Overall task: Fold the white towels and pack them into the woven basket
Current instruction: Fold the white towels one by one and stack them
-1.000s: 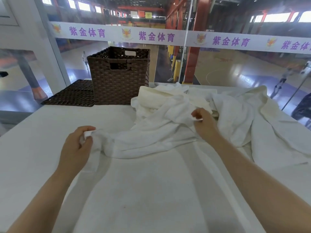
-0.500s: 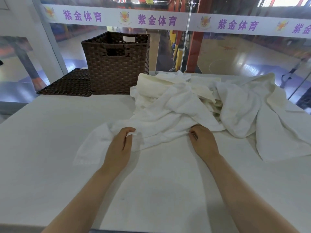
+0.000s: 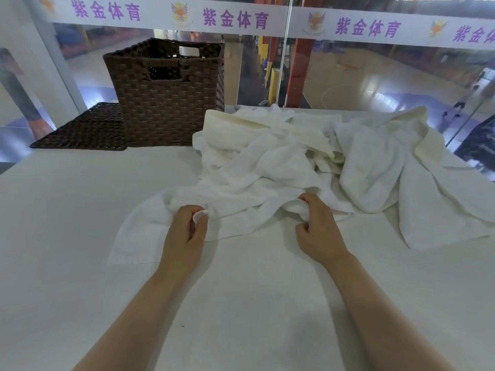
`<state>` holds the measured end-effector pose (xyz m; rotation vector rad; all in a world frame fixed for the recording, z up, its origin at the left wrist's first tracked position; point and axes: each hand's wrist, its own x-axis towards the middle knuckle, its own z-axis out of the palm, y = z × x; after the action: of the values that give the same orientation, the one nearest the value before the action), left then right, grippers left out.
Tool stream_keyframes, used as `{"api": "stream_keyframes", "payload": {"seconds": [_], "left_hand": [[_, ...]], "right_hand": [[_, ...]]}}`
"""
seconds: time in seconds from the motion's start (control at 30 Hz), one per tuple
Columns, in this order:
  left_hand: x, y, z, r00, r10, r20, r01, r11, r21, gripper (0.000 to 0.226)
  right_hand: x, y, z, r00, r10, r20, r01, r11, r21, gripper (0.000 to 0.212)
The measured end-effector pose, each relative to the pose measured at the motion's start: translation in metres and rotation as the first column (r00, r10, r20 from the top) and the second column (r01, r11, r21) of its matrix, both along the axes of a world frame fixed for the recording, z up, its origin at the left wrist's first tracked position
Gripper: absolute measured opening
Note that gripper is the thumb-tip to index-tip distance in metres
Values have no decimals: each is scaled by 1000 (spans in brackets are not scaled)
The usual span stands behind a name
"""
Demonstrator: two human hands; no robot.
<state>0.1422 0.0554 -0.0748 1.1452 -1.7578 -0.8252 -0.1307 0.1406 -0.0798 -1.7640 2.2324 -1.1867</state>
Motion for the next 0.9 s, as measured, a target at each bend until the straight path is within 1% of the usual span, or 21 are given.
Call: {"api": "stream_keyframes", "payload": {"seconds": [0.07,0.13,0.17,0.23,0.27,0.3,0.33,0.37,0.4,0.43,0.5,0.6,0.67,0.8,0.9], "left_hand": [[1,-1,-2,1000,2,30,-2,1000,-18,6],[2,-1,-4,999,-2,42,4,998,-56,5],[2,-1,-4,999,-2,46,5,998,-63,4],[2,-2,-4,999,3,49,0,998,-63,3],[2,-2,-4,999,5,48,-1,998,-67,5],[2,-2,-3,999,4,48,0,997,-73,10],[2,-2,-3,999,2,49,2,997,-76,15],[2,-2,-3,999,1,49,2,997,-76,18],[1,-2,-3,999,2,48,1,997,-75,19],[2,-2,-3,999,4,47,0,997,-72,20],[2,-3,-3,999,4,45,-1,997,-75,19],[1,-2,-4,998,3,57,1,996,-85,5],[1,-1,-4,998,7,64,-1,996,-86,6],[1,-1,-3,998,5,59,0,996,-90,7],[0,1,-1,998,3,57,2,996,-86,8]], "right_hand": [[-4,1,-5,985,-118,-124,109,991,-79,61],[-14,4,-5,915,-309,-260,276,948,-157,55],[-22,7,-5,866,-400,-300,367,916,-162,50],[-43,16,-8,785,-527,-325,515,847,-130,37],[-54,21,-9,757,-561,-334,561,821,-107,30],[-63,26,-11,752,-569,-334,578,812,-81,26],[-70,29,-11,769,-557,-314,572,819,-52,27],[-72,32,-10,801,-543,-250,554,832,-35,28],[-69,32,-7,830,-538,-146,538,842,-38,25],[-64,32,-5,840,-540,-53,537,841,-64,22],[-51,30,1,857,-515,33,513,844,-156,21],[-35,27,9,921,-344,186,380,898,-224,16],[-28,24,15,931,-247,269,313,920,-238,14],[-8,23,28,982,-96,165,142,943,-300,17],[7,19,32,984,25,174,30,952,-305,16]]}}
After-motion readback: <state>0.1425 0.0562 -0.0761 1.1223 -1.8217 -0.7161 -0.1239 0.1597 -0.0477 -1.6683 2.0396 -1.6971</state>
